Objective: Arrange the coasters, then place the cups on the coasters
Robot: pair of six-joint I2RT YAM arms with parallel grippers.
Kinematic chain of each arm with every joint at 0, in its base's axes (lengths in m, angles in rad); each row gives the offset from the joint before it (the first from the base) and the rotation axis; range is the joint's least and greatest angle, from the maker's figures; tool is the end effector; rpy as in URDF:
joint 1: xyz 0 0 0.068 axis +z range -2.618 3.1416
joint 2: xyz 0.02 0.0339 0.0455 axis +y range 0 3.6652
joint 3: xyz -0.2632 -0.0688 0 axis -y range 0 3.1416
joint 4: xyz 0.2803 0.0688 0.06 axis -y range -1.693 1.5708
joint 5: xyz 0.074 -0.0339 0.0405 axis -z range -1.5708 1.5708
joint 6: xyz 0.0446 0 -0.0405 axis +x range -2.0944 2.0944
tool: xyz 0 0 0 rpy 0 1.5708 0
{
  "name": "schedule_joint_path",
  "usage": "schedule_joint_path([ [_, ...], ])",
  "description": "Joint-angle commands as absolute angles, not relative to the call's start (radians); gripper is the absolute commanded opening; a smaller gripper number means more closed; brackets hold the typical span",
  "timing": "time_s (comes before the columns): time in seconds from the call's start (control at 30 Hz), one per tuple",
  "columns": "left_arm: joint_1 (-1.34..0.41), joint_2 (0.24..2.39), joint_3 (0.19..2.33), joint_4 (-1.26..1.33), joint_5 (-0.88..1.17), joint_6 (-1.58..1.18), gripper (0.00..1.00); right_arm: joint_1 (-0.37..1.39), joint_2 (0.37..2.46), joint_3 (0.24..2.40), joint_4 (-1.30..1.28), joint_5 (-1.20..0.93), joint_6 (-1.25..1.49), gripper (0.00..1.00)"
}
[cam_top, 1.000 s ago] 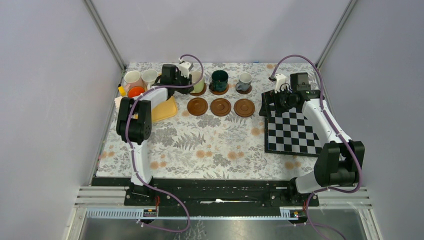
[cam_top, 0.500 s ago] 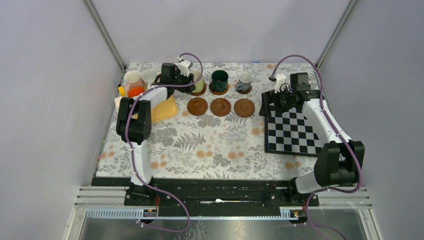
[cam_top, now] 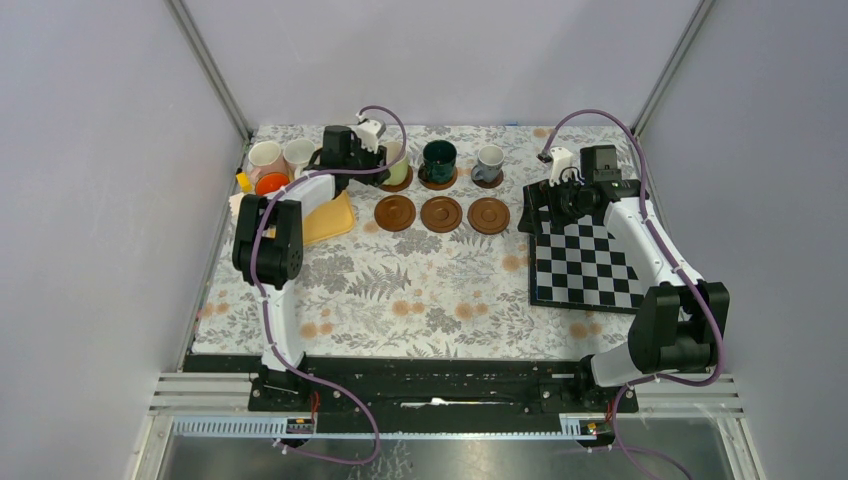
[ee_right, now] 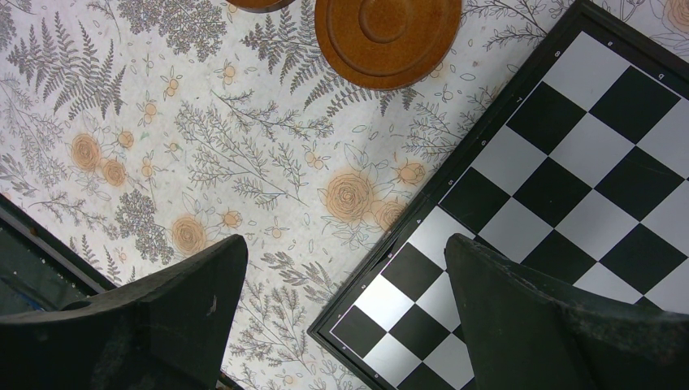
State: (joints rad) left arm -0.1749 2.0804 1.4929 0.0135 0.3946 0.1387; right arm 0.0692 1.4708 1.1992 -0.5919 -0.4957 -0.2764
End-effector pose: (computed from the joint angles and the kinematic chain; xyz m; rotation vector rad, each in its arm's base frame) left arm 0.5009 -0.1059 0.1753 0.5575 2.0530 -0.4435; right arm 0.3511 0.0456 0.2719 -0.6195 2.2744 0.5011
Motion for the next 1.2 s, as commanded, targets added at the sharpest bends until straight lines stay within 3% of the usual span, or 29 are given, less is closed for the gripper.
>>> schedule_joint_path([
  [0.0,-0.17,2.043,1.517,0.101,0.381,0.144,0.41,0.068,1.464,1.207,-0.577,-0.514,-0.285,0.98],
  [0.27,-0.17,2.05,1.519,0.117,0.382,0.144,0.39,0.069,1.467,1.209,-0.58,-0.516,-0.287,0.98],
  [0.5,-0.17,2.031,1.516,0.085,0.382,0.147,0.54,0.068,1.466,1.209,-0.579,-0.516,-0.288,0.98],
  [0.63,-0.17,1.994,1.489,0.079,0.382,0.148,0.72,0.068,1.464,1.209,-0.58,-0.519,-0.288,0.98],
  [0.77,-0.17,1.938,1.456,0.064,0.378,0.136,0.97,0.069,1.463,1.207,-0.58,-0.52,-0.288,0.98],
  [1.17,-0.128,1.66,1.325,-0.135,0.342,0.066,0.99,0.068,1.449,1.204,-0.588,-0.52,-0.291,0.98],
])
